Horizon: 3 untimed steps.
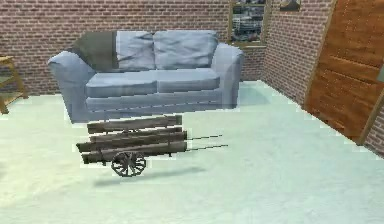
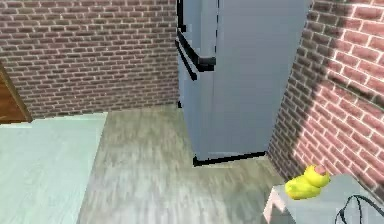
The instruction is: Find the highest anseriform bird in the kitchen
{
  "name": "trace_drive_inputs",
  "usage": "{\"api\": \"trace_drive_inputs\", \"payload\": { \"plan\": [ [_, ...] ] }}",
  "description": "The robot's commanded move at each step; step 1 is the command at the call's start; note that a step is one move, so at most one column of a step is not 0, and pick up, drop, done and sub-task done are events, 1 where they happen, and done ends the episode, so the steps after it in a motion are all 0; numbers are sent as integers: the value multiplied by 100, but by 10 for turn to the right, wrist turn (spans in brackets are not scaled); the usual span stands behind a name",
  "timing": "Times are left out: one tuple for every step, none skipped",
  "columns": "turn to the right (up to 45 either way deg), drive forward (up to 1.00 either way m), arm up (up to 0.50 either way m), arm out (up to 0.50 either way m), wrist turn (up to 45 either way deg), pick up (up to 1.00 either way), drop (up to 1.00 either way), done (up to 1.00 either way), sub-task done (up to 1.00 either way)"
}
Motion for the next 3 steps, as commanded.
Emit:
{"api": "trace_drive_inputs", "payload": {
  "plan": [
    [-450,0,0,0,0,0,0,0,0],
    [-330,0,0,0,0,0,0,0,0],
    [0,100,0,0,0,0,0,0,0]
  ]
}}
